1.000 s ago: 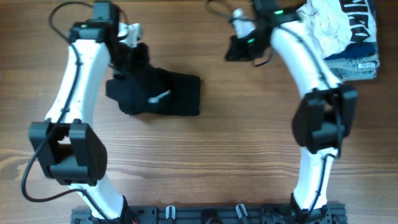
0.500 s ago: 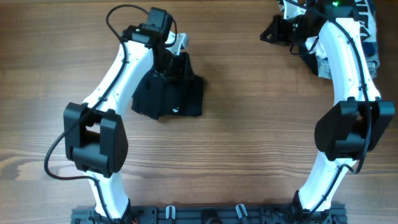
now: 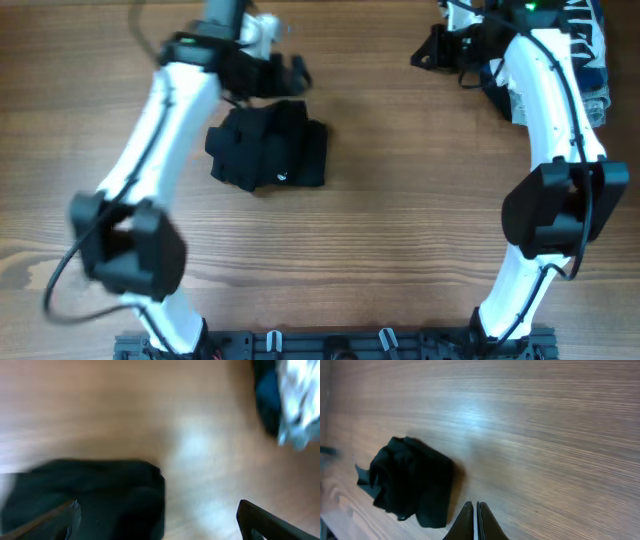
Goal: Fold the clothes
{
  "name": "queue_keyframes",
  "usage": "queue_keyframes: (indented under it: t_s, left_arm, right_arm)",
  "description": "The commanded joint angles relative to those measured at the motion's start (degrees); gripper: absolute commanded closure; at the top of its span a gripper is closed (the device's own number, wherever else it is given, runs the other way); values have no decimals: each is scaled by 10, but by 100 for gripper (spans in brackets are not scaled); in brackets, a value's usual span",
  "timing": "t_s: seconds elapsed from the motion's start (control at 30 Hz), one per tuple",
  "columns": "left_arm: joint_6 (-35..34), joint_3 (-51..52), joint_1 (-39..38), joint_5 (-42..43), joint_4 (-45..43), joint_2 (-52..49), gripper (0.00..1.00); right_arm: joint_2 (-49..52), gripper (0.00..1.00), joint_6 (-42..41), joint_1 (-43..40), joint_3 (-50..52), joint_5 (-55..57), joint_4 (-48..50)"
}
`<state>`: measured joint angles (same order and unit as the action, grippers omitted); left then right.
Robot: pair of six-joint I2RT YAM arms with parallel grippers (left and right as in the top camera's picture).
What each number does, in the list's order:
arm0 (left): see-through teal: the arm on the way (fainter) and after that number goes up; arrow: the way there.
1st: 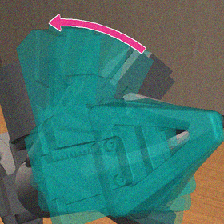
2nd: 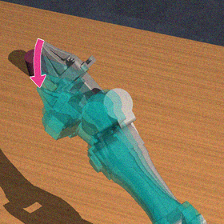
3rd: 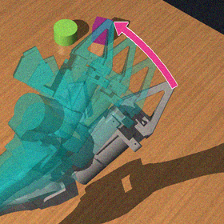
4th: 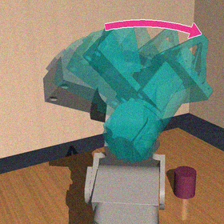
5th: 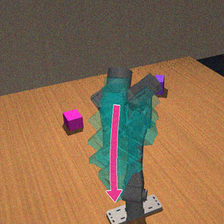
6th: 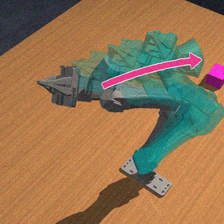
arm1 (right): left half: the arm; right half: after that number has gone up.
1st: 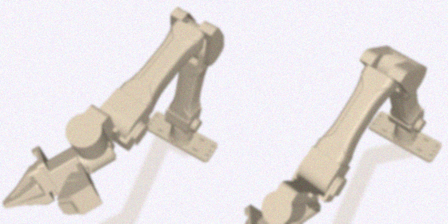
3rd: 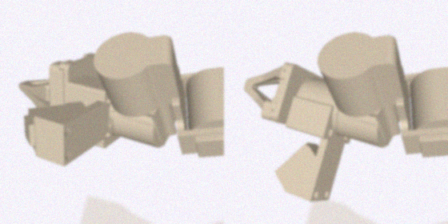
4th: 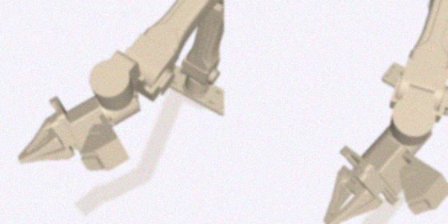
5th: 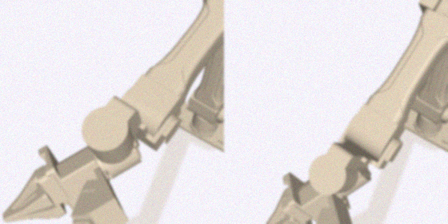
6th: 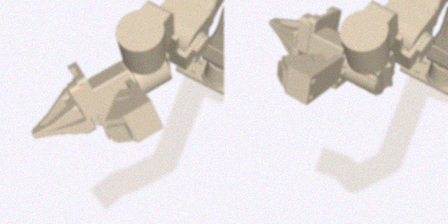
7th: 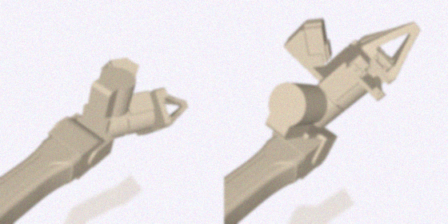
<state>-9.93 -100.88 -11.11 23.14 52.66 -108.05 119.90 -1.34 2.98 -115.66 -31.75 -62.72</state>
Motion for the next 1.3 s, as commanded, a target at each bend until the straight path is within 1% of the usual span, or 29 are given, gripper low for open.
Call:
queue_keyframes:
  t_s: [0.0,0.03,0.07,0.1,0.13,0.17,0.2,0.27,0.33,0.4,0.53,0.73,0.9,1.03,1.17,1.23,1.27]
  left_arm:
    - [-45,-23,82,-52,12,86,0]
    - [-45,-23,110,-52,22,93,0]
    - [-45,-23,128,-52,31,95,0]
    - [-45,-23,144,-52,41,95,0]
    - [-44,-23,163,-53,57,92,0]
    - [-45,-23,180,-54,72,88,0]
    - [-44,-23,190,-55,81,83,0]
    - [-43,-22,209,-55,97,74,0]
    - [-40,-22,219,-55,104,65,0]
    - [-40,-22,222,-59,104,60,0]
    - [-38,-22,222,-72,105,51,0]
    - [-38,-22,222,-76,113,36,0]
    - [-38,-22,222,-78,115,36,0]
    - [-38,-22,222,-78,115,36,0]
    - [-38,-22,222,-78,126,36,0]
    - [-38,-22,222,-78,130,36,0]
    - [-38,-22,222,-78,130,36,0]
  right_arm:
    - [-9,95,-18,56,-7,-13,-8]
    - [-9,86,-18,76,-7,-13,-16]
    - [-9,64,-18,94,-7,-13,-23]
    - [-9,53,-19,116,-6,-13,-33]
    - [-9,44,-20,139,-6,-7,-43]
    - [-9,38,-36,160,-5,5,-51]
    - [-9,36,-52,177,-5,17,-56]
    - [-9,34,-76,211,-5,34,-60]
    - [-9,34,-120,251,-4,72,-55]
    - [-9,34,-151,273,3,107,-44]
    - [1,35,-184,309,19,142,-16]
    - [50,34,-197,322,19,147,3]
    - [71,25,-197,317,19,157,11]
    - [78,20,-197,308,19,166,26]
    - [78,21,-203,292,19,163,40]
    - [78,29,-203,289,19,162,42]
    - [78,35,-201,289,19,158,42]
